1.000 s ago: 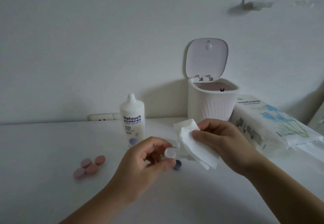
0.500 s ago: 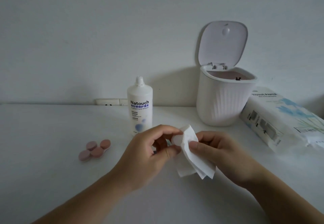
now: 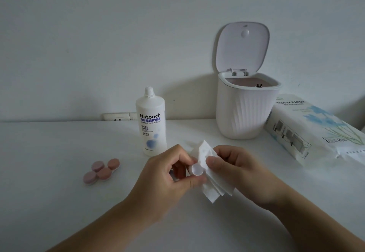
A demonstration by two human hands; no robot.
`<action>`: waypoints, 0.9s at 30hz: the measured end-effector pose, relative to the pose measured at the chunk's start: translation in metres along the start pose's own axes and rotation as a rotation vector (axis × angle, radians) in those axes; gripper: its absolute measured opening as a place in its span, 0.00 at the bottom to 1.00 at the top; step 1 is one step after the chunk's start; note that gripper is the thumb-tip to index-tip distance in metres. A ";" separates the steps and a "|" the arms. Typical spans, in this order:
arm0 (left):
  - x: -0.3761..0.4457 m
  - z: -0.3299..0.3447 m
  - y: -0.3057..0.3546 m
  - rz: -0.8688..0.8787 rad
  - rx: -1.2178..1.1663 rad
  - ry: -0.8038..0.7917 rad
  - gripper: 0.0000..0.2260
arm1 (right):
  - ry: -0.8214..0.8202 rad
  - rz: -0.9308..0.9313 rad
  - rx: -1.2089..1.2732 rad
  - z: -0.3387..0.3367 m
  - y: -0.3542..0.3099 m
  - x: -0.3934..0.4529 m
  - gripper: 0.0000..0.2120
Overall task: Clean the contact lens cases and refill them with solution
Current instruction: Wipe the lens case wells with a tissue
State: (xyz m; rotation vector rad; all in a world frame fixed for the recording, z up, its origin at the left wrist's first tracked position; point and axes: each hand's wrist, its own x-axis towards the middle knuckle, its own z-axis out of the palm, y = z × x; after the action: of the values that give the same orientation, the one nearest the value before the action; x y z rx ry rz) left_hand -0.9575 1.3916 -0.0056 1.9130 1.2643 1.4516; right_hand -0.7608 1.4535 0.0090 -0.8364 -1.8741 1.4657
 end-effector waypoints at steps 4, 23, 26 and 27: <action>0.005 -0.005 0.000 0.021 0.072 -0.007 0.08 | -0.006 0.003 -0.039 -0.001 0.002 0.001 0.15; 0.001 0.001 0.000 0.027 0.006 -0.013 0.12 | 0.004 -0.018 -0.056 0.000 0.000 -0.002 0.12; 0.004 -0.010 -0.003 -0.034 -0.014 -0.093 0.08 | -0.051 -0.003 -0.117 -0.001 0.001 -0.003 0.15; 0.004 -0.013 -0.004 -0.055 -0.018 -0.126 0.09 | -0.077 0.007 -0.143 0.000 0.001 -0.004 0.15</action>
State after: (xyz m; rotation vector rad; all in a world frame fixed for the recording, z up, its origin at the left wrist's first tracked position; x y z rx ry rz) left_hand -0.9706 1.3950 -0.0021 1.9103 1.2320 1.2893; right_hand -0.7581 1.4508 0.0079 -0.8643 -2.0548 1.3985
